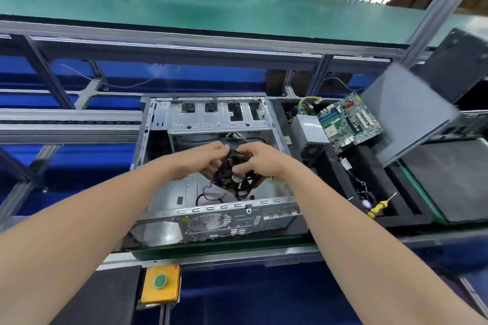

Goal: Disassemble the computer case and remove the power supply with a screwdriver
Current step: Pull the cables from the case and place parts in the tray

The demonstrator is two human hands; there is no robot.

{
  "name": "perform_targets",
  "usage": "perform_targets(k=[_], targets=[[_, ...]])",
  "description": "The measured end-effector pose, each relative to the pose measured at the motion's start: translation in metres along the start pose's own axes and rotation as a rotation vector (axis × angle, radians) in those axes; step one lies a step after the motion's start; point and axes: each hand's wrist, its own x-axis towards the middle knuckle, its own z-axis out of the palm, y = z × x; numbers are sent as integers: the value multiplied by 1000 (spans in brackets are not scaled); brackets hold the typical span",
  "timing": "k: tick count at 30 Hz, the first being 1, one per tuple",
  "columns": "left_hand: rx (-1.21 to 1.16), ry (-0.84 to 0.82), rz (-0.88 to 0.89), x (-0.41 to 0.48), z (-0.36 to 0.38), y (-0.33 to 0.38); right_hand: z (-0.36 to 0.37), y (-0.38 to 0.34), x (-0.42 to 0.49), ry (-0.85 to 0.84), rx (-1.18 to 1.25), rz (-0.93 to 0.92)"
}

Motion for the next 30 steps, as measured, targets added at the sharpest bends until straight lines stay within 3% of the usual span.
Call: perform_targets(k=[4,9,12,15,21,25,30], targets=[[-106,24,89,10,2,21,-20,-3,-14,156,209,-110],[-158,107,208,28,3,48,-51,3,-32,381,217,-171],[-67,-89,165,39,6,60,-68,12,-41,531,407,-198],[184,-287,130,48,14,61,-84,21,-45,620,601,-183],[-53,-18,214,78,40,93,-120,56,-40,605,619,-132],[-31,154,187,111,67,123,-143,86,-35,609,709,-100],[-220,184,45,155,118,151,-172,133,-35,565,743,-44]])
